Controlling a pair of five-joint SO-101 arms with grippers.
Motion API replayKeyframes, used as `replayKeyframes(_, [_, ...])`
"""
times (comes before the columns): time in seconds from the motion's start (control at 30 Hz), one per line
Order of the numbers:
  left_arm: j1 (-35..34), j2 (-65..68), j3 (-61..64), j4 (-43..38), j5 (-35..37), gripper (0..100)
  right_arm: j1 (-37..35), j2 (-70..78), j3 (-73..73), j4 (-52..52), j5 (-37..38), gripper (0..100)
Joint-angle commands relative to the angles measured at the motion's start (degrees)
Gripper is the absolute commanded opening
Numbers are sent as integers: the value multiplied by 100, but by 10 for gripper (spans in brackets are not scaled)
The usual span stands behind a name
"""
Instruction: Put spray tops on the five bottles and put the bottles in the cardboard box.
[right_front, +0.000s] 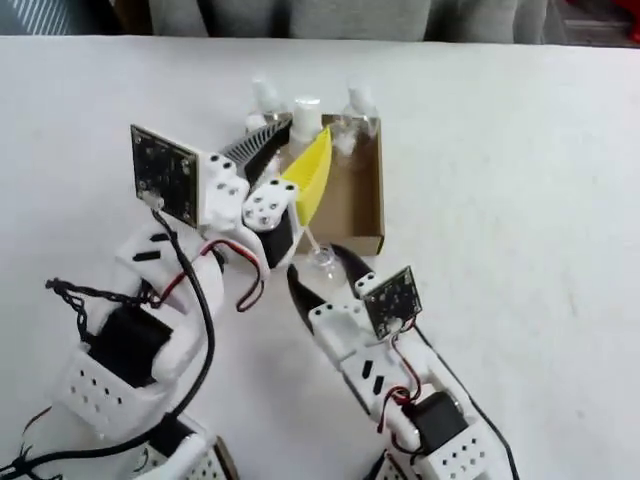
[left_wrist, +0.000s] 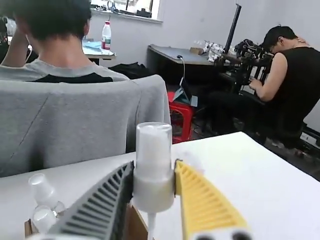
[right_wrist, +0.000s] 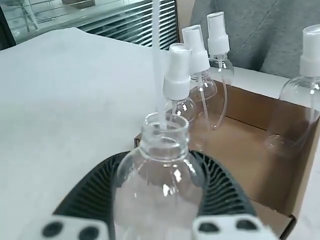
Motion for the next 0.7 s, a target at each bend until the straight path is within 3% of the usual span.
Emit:
replayKeyframes(0.0, [-57,-154,88,-158,-53,23,-4,13,-44,13,62,15])
replayKeyframes(0.3, [462,-189,923,-158,-53,23,4,13,-44,4,62,15])
replayKeyframes(0.53, [664,-1024,1987,-158,-53,23,13,13,-44,4,62,15])
replayKeyframes(0.67, [673,-1525,2734,-659,-53,23,22,13,-44,4,62,15])
